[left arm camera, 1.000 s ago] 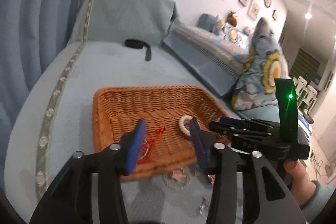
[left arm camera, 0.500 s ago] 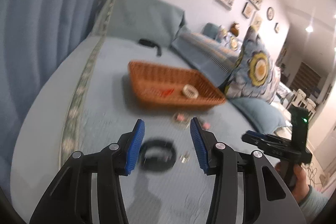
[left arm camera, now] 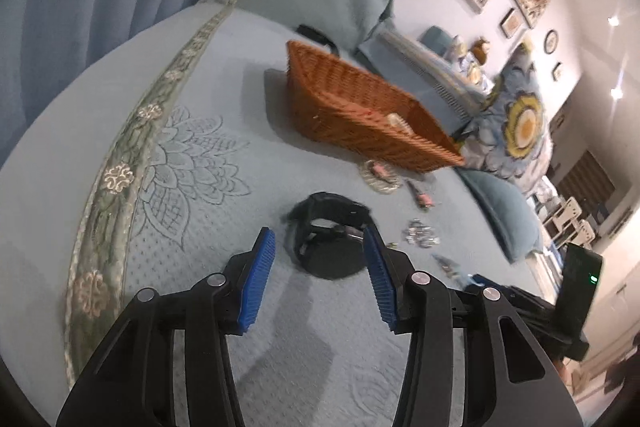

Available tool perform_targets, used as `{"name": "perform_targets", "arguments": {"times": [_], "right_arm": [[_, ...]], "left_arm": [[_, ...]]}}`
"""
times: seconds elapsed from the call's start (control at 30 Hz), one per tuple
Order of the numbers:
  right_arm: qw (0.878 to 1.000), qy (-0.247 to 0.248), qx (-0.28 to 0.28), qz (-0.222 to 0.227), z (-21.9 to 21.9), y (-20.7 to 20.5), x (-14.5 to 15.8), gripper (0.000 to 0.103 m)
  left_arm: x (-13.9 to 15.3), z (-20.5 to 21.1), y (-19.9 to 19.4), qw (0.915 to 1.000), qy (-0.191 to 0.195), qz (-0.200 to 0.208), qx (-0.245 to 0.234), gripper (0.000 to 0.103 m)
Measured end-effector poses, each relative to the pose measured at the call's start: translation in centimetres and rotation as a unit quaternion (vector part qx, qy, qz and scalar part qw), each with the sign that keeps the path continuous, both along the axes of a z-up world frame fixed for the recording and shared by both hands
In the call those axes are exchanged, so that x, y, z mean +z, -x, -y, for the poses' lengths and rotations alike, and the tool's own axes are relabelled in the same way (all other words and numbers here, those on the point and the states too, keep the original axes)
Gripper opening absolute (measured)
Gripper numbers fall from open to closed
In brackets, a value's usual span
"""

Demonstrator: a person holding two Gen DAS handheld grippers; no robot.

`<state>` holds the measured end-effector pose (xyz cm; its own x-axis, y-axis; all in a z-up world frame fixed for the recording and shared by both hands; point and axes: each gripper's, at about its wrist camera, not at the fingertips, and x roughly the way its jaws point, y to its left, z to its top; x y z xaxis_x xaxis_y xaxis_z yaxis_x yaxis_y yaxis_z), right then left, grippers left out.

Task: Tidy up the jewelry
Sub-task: 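Grasp the black watch with the left tool while the right tool grasps the clear blue clip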

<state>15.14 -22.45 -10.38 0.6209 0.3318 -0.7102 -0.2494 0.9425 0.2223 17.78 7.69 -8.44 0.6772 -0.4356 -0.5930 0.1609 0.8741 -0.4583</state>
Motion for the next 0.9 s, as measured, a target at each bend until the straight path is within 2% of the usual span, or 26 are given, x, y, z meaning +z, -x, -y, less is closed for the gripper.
{"name": "perform_targets", "arguments": {"times": [0.1,0.2,0.33,0.47,0.53,0.6,0.63,0.7,0.77,0.9], "right_arm": [[1.0,0.012,0.003,0.004,-0.4,0.0,0.1,0.04],[1.0,0.015,0.012,0.005,-0.7,0.1,0.1,0.04],[1.0,0.015,0.018,0.006,-0.8,0.1,0.1,0.04],[1.0,0.013,0.025,0.006,-0.8,0.3,0.1,0.04],[1.0,0.012,0.026,0.006,-0.8,0.2,0.2,0.04],[1.0,0.009,0.026,0.005,-0.8,0.2,0.2,0.04],[1.0,0.007,0.027,0.005,-0.8,0.2,0.1,0.04],[1.0,0.007,0.027,0.004,-0.9,0.1,0.1,0.04],[1.0,0.007,0.028,0.005,-0.9,0.1,0.2,0.04],[0.999,0.004,0.033,0.003,-0.9,0.1,0.1,0.04]], "left_arm": [[-1.2,0.2,-1.0,0.9997,0.005,-0.022,-0.005,0.049],[-1.4,0.3,-1.0,0.9994,0.019,-0.023,-0.018,0.049],[-1.3,1.5,-0.6,0.9972,0.037,-0.017,-0.062,0.049],[-0.9,4.0,0.2,0.9924,0.033,-0.015,-0.118,0.049],[-0.4,5.0,1.2,0.9924,-0.009,0.0,-0.123,0.049],[0.8,5.1,1.9,0.9918,-0.064,0.035,-0.104,0.05],[1.4,5.0,1.9,0.99,-0.089,0.048,-0.098,0.052],[2.4,4.8,1.1,0.9859,-0.121,0.062,-0.098,0.064],[2.9,4.5,-0.5,0.9816,-0.134,0.072,-0.115,0.064],[2.4,5.0,-3.3,0.9761,-0.131,0.057,-0.164,0.062]]}}
